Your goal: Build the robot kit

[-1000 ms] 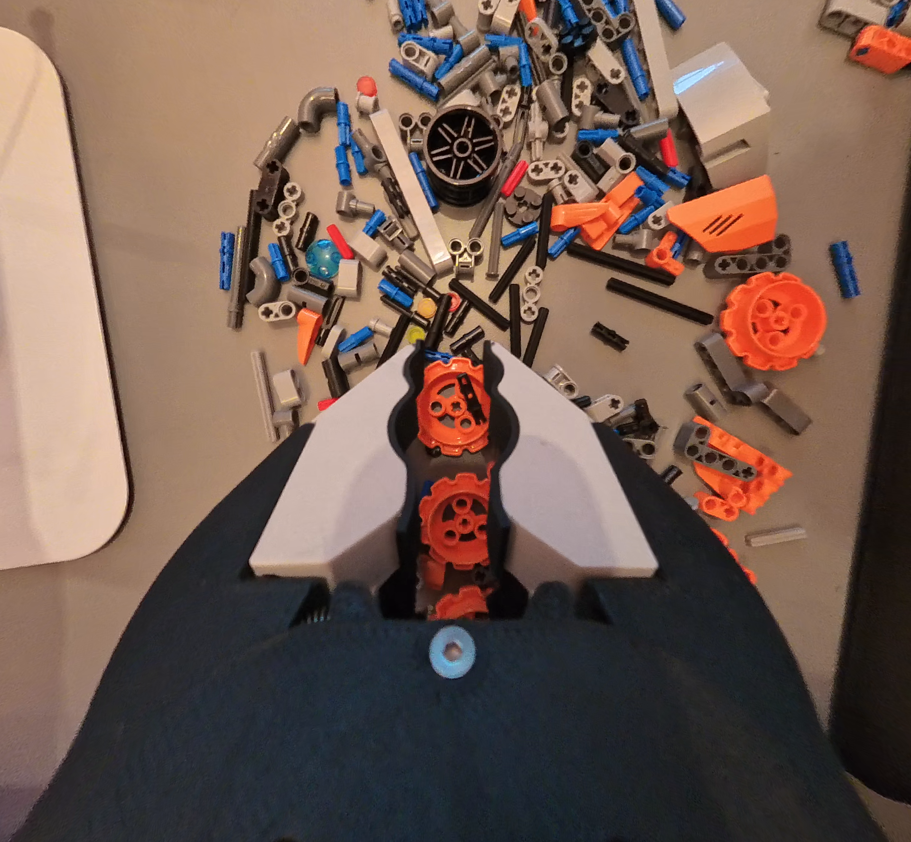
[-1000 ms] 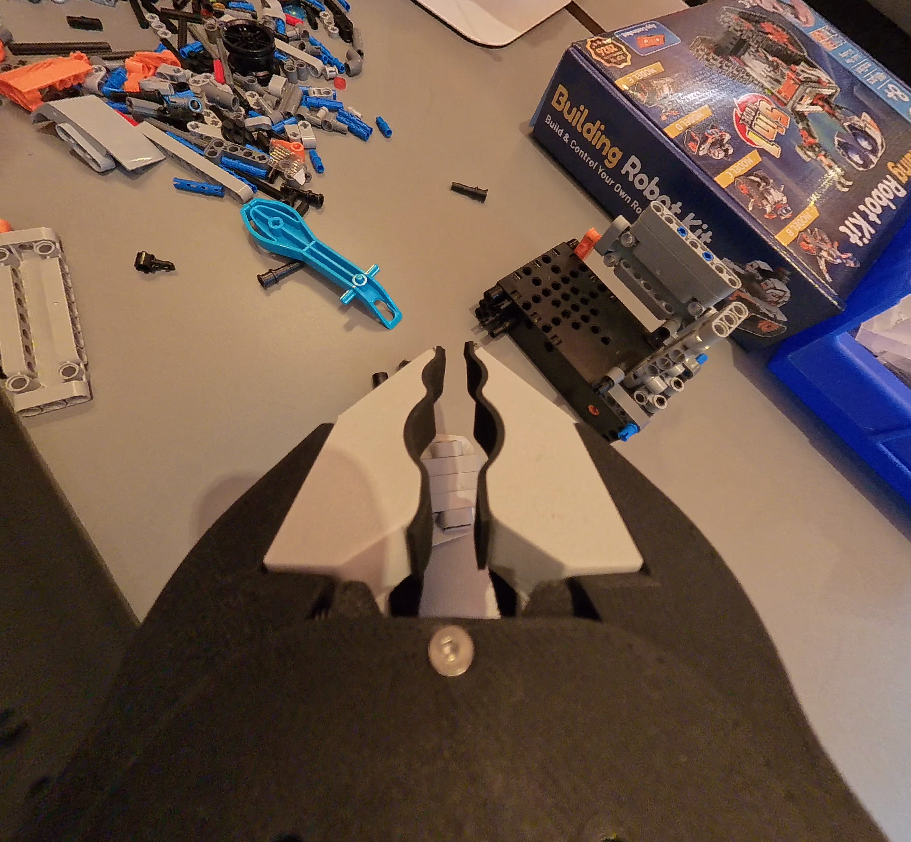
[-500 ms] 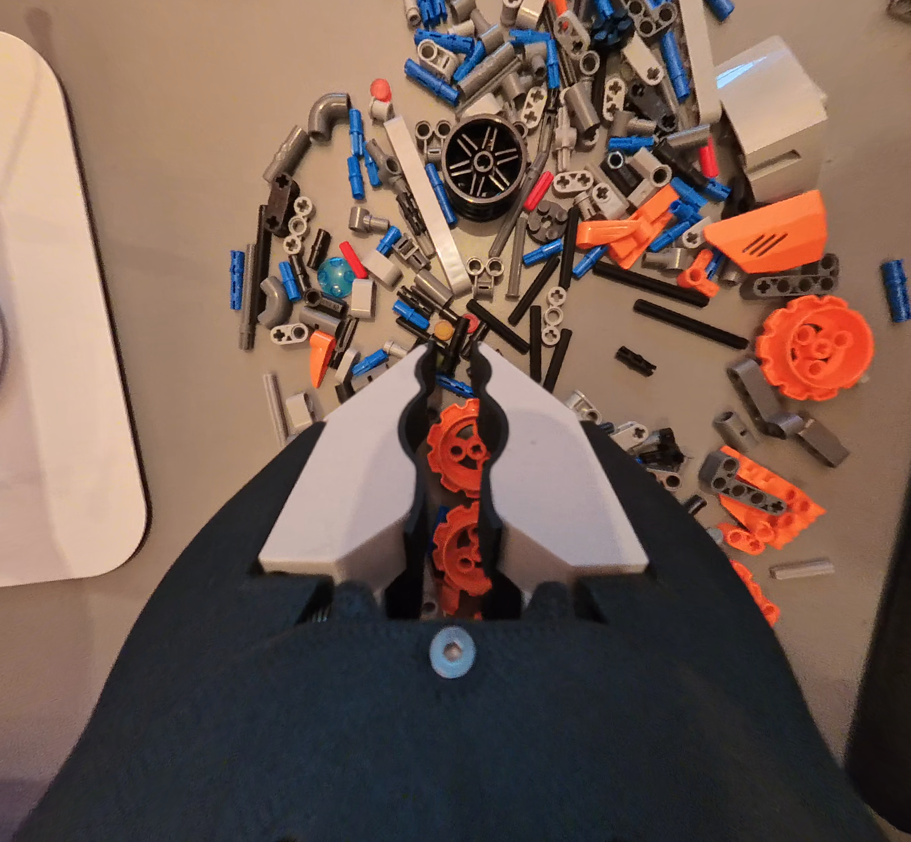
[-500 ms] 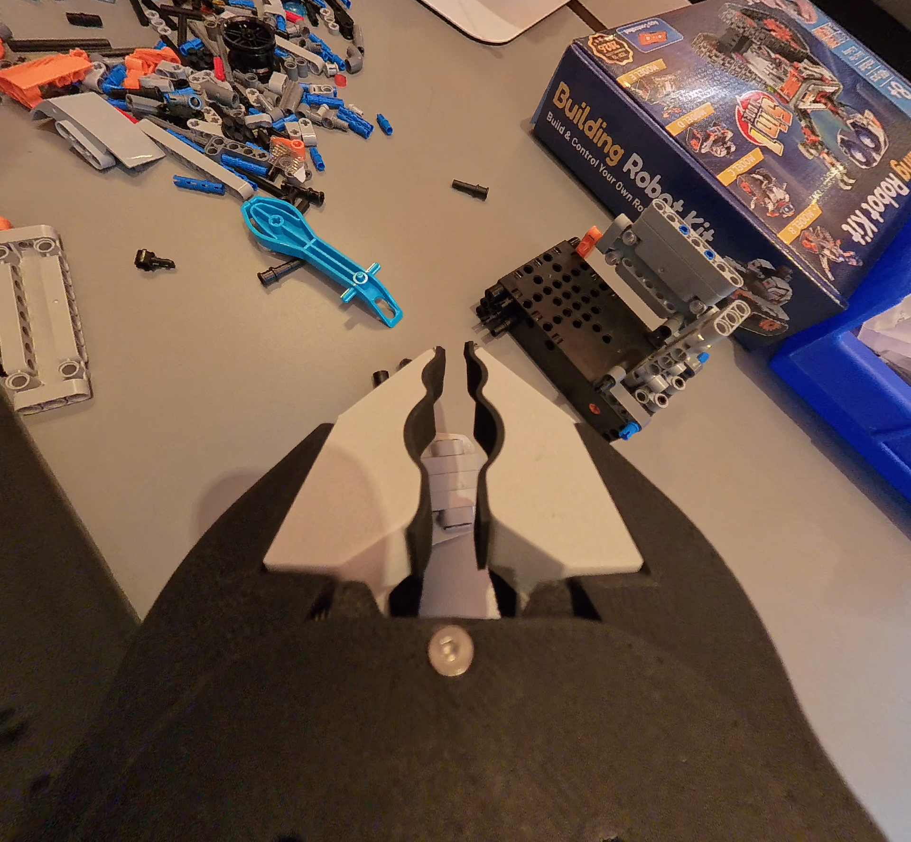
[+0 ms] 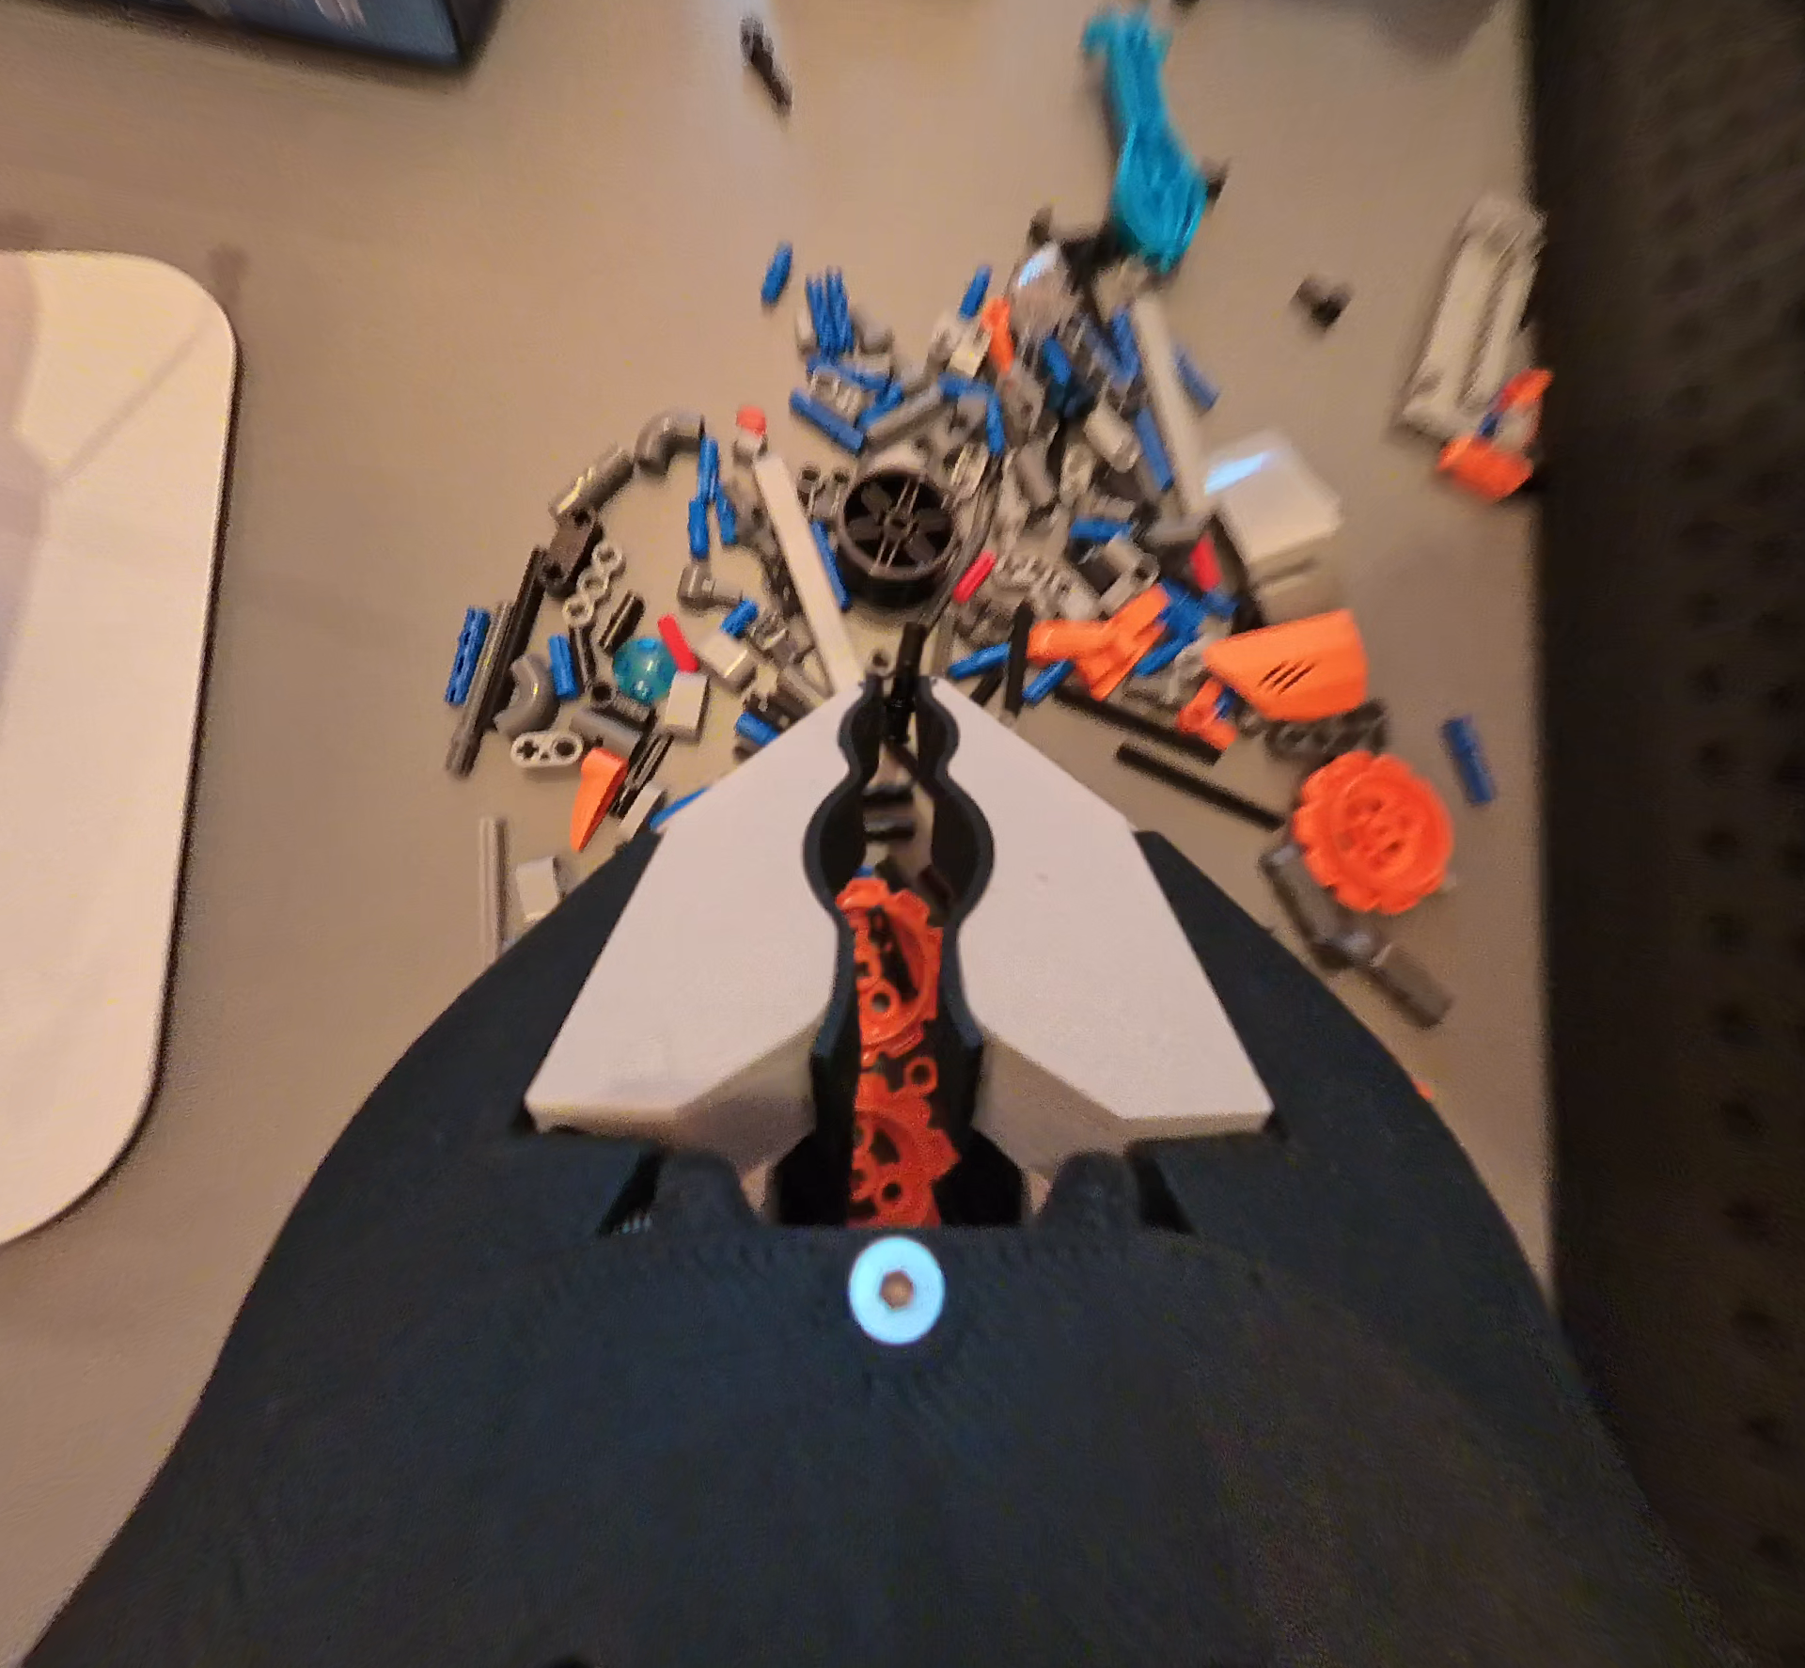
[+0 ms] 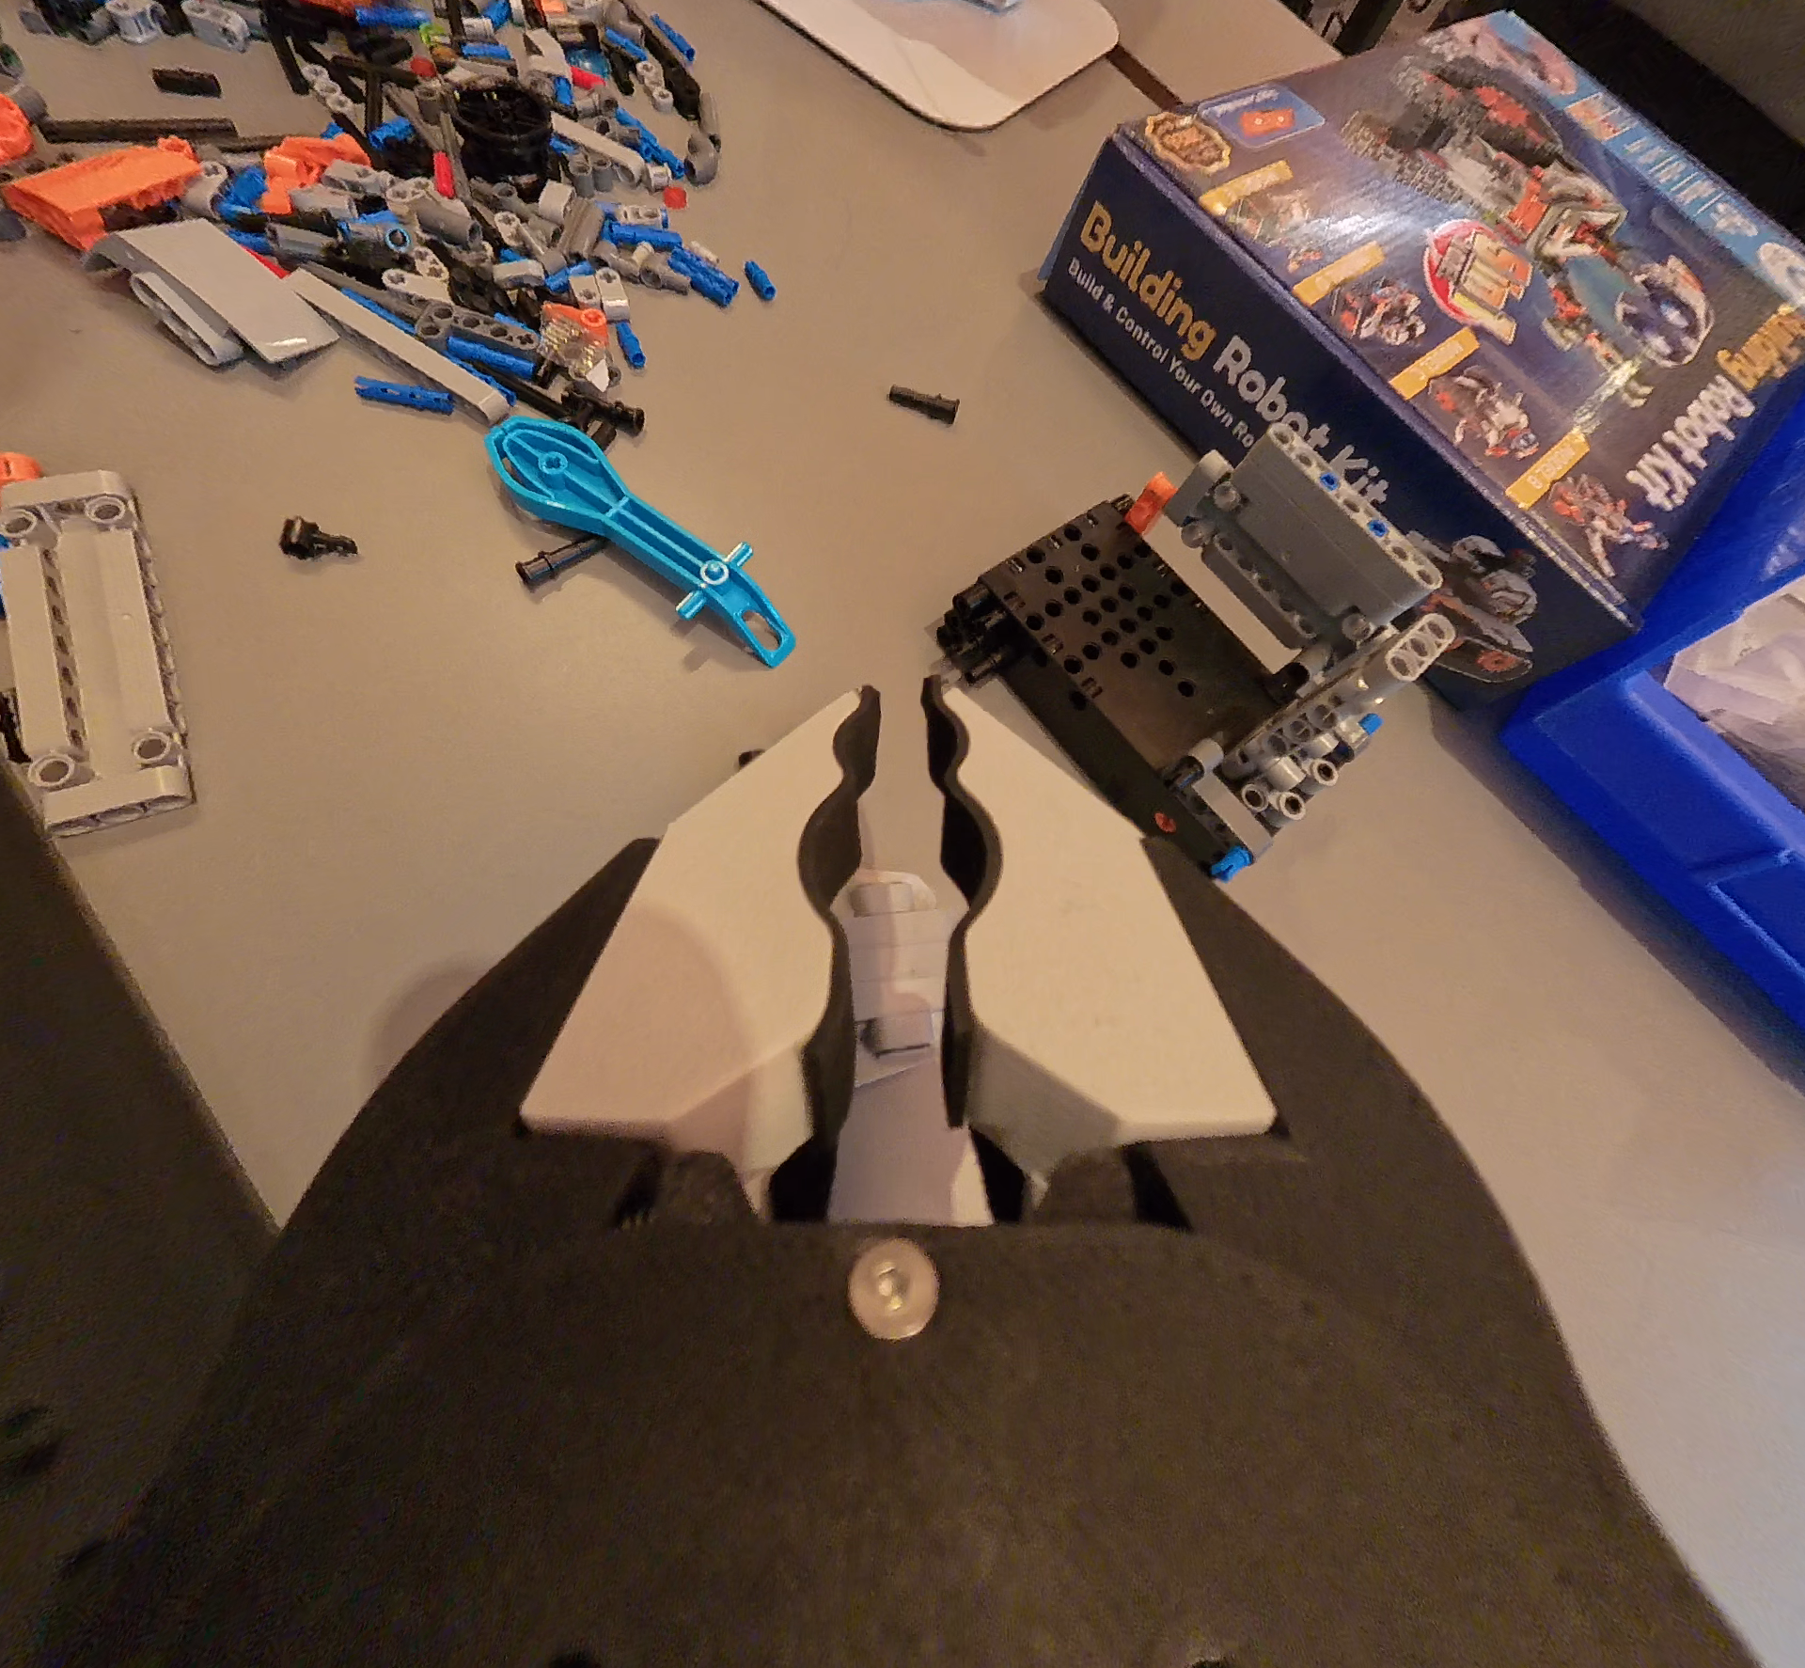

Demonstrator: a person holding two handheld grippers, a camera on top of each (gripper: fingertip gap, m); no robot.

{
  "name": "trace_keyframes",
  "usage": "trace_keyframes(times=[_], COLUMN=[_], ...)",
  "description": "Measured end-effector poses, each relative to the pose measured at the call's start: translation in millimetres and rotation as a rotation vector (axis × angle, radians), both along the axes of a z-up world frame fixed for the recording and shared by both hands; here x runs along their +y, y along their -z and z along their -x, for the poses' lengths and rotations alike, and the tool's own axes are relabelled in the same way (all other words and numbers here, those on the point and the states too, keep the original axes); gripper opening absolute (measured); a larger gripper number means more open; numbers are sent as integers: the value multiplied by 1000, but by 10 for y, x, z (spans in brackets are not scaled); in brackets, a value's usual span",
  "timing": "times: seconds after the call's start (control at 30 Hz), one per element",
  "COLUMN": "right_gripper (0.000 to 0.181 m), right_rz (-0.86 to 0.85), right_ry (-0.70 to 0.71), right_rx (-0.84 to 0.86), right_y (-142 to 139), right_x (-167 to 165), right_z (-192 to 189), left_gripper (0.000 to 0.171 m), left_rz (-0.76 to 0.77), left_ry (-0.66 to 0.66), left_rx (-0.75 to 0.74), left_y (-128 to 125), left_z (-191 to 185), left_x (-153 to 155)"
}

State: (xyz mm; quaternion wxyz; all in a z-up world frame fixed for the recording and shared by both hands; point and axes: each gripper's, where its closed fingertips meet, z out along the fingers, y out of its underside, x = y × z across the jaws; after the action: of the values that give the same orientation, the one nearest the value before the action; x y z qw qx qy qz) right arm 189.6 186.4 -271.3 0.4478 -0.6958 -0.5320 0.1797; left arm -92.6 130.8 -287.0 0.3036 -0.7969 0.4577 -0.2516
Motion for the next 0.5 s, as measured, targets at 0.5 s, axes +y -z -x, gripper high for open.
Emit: trace_keyframes(times=[0.5], right_gripper=[18], right_rz=[-21], right_ry=[-311], right_rx=[290], right_y=[-856], right_x=[-930], right_z=[1544], left_gripper=[3], left_rz=[-113], left_ry=[54], left_rx=[-457], left_y=[-995], left_z=[-605], left_x=[-161])
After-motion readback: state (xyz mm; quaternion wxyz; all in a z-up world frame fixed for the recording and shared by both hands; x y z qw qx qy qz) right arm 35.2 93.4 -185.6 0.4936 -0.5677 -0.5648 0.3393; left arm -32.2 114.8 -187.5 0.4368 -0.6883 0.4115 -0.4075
